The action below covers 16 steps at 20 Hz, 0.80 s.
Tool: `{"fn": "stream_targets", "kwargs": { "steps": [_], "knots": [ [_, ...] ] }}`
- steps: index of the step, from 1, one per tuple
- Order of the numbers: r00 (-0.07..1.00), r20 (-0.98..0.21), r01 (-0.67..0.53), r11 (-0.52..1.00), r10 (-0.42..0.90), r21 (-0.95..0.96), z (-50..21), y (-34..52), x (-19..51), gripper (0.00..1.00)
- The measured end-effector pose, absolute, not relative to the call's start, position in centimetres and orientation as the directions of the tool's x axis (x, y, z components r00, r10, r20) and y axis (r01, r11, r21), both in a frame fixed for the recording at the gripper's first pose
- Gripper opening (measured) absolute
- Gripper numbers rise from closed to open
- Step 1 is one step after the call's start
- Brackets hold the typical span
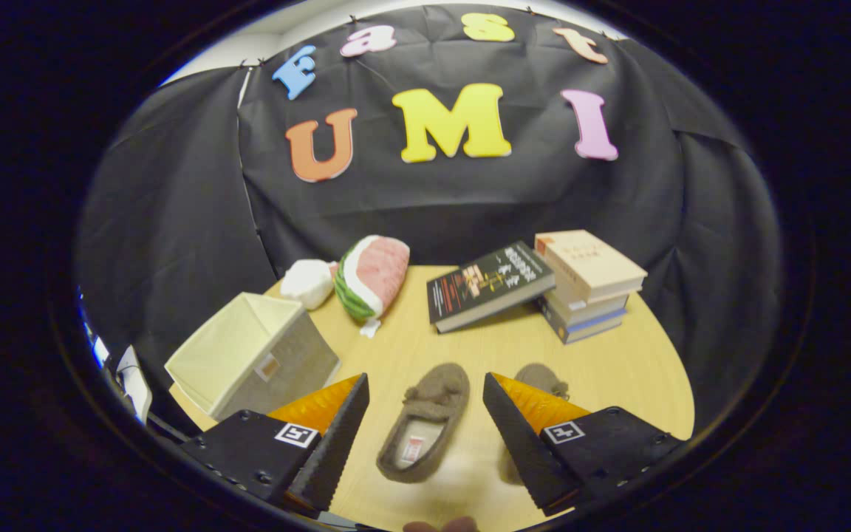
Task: Open the storage box then place both shoes into the box .Put the left shoe in first, then the right shoe, with the right side of both shoes facing outward in a uniform manner.
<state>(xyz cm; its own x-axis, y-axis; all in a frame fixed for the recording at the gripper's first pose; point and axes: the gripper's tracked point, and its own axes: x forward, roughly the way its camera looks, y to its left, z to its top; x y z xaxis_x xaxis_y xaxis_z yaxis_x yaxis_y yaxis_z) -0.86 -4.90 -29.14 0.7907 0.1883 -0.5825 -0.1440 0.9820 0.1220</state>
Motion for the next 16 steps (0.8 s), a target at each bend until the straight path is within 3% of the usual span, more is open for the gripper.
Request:
{"fn": "stream_targets", "kwargs": {
  "steps": [7,10,14,16],
  "knots": [
    [0.673,-0.720,-0.086,0.985,0.168,0.149,-38.6,-5.1,1.0,0.93],
    [0.641,-0.755,-0.054,0.989,0.138,0.135,-40.8,-5.1,1.6,0.80],
    [0.621,-0.774,-0.018,0.989,0.127,0.149,-42.1,-4.8,2.4,0.40],
    [0.594,-0.793,0.007,0.985,0.135,0.172,-42.9,-4.4,2.3,0.39]
  ]
}}
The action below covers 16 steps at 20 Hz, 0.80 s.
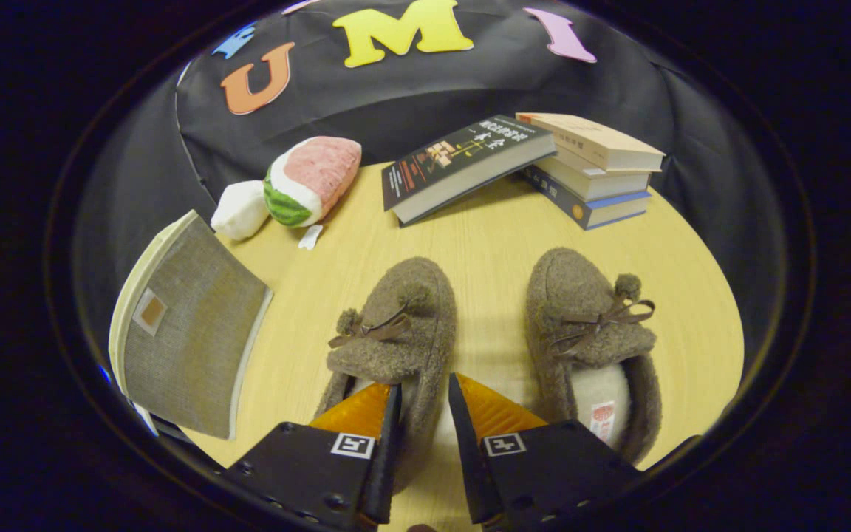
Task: Open the storage box then place both shoes into the box .Put the left shoe in first, then the right shoe, with the right side of both shoes facing outward in a uniform manner.
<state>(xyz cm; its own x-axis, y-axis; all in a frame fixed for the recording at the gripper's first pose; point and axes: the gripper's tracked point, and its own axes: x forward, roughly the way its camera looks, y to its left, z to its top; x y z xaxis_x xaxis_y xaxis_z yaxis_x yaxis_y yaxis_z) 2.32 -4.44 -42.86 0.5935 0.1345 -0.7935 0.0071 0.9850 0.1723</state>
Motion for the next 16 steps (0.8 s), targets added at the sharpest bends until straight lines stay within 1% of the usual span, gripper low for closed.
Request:
{"fn": "stream_targets", "kwargs": {
  "steps": [1,3,4,5,9,16],
  "knots": [
    [0.580,-0.805,0.025,0.985,0.123,0.169,-43.2,-4.7,2.4,0.39],
    [0.576,-0.809,0.063,0.981,0.116,0.186,-43.6,-5.0,2.2,0.07],
    [0.573,-0.812,0.071,0.980,0.111,0.184,-43.3,-5.0,2.0,0.08],
    [0.570,-0.815,0.082,0.979,0.109,0.188,-43.3,-5.0,2.3,0.01],
    [0.545,-0.827,0.143,0.956,0.139,0.255,-41.9,-4.3,1.7,0.00],
    [0.610,-0.772,0.179,0.919,0.177,0.352,-33.0,-1.1,0.8,0.00]
  ]
}}
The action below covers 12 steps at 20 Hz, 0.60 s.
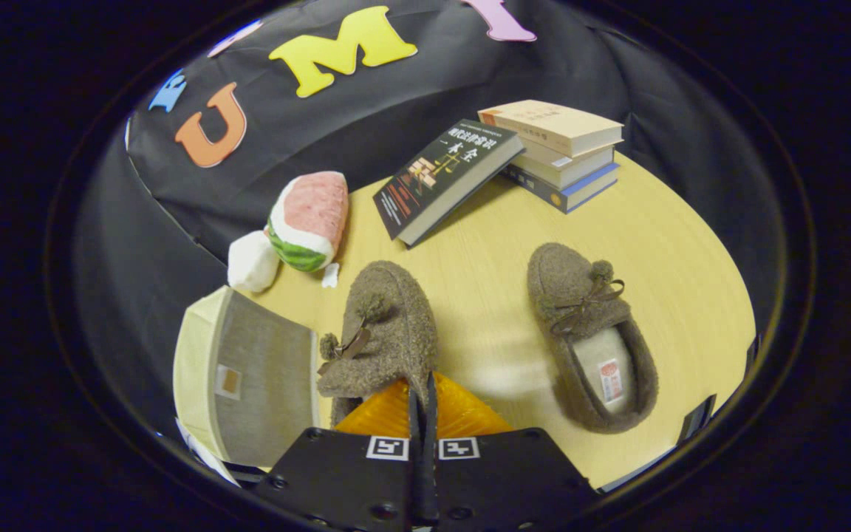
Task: Open the storage box then place both shoes into the box .Put the left shoe in first, then the right shoe, with the right side of both shoes facing outward in a uniform manner.
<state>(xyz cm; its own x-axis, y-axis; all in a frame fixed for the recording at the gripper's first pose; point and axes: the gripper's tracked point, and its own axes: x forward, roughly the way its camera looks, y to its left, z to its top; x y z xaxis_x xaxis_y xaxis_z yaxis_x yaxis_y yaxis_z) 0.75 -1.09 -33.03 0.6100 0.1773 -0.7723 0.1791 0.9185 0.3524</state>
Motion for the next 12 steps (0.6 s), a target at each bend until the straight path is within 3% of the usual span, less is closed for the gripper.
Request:
{"fn": "stream_targets", "kwargs": {
  "steps": [7,12],
  "knots": [
    [0.728,-0.662,0.134,0.911,0.177,0.391,-21.3,6.4,2.0,0.00],
    [0.769,-0.612,0.080,0.922,0.185,0.379,-17.8,14.1,2.6,0.00]
  ]
}}
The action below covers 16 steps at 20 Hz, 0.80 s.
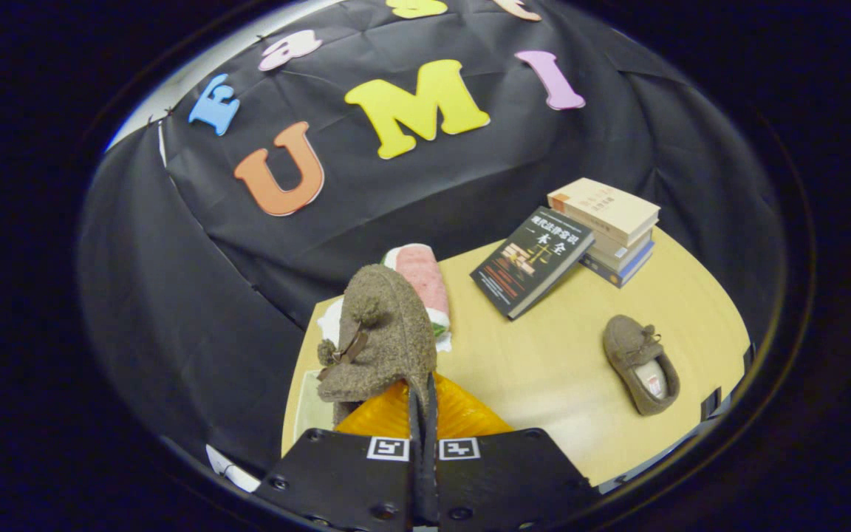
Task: Open the storage box then place both shoes into the box .Put the left shoe in first, then the right shoe, with the right side of both shoes facing outward in a uniform manner.
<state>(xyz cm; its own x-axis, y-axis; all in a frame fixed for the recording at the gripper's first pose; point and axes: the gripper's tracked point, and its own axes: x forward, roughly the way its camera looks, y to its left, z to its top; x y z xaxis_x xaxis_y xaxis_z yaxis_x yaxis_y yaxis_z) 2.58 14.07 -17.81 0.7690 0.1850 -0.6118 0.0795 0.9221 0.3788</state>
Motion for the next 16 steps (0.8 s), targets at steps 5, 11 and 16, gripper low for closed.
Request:
{"fn": "stream_targets", "kwargs": {
  "steps": [5,11,16],
  "knots": [
    [0.755,-0.616,0.059,0.912,0.225,0.406,-19.2,21.2,1.8,0.00],
    [0.717,-0.652,0.059,0.910,0.247,0.410,-23.3,26.9,0.6,0.00],
    [0.665,-0.711,0.152,0.890,0.230,0.430,-28.4,28.4,0.4,0.00]
  ]
}}
